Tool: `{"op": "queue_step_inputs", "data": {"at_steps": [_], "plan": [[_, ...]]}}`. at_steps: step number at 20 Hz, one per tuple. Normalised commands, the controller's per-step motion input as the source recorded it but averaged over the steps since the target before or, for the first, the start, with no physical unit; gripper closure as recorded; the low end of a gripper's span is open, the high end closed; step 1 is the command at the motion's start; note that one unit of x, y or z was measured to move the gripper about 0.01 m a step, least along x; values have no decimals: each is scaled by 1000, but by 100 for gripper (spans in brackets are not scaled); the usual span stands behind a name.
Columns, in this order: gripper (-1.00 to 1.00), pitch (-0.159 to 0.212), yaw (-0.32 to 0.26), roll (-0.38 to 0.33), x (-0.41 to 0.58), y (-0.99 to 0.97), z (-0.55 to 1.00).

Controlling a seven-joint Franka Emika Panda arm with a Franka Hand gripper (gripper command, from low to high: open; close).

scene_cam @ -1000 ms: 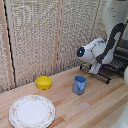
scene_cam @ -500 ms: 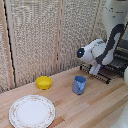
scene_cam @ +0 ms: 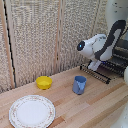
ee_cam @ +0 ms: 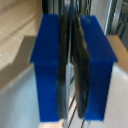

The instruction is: Kindly employ your clamp to softly take hold of the bread. Delicately rest it on the oven pan, verifying that it is even on the surface. Using your clamp and attentiveness, smoothly glide the pan into the oven and along the appropriate brackets, securing it in position.

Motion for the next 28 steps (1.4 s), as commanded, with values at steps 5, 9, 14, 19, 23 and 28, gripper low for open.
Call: {"op": "queue_step_inputs", "data": {"at_steps": [5,9,14,19,23,28], "plan": [[100,-3,-18,70,-199,-943,445],[100,0,0,29,-263,-1000,269],[100,0,0,14,-196,-1000,242],[100,0,0,11,-163,-1000,225],[100,-9,0,5,-109,-895,178],[-100,-37,-2,0,-24,-314,201]]}}
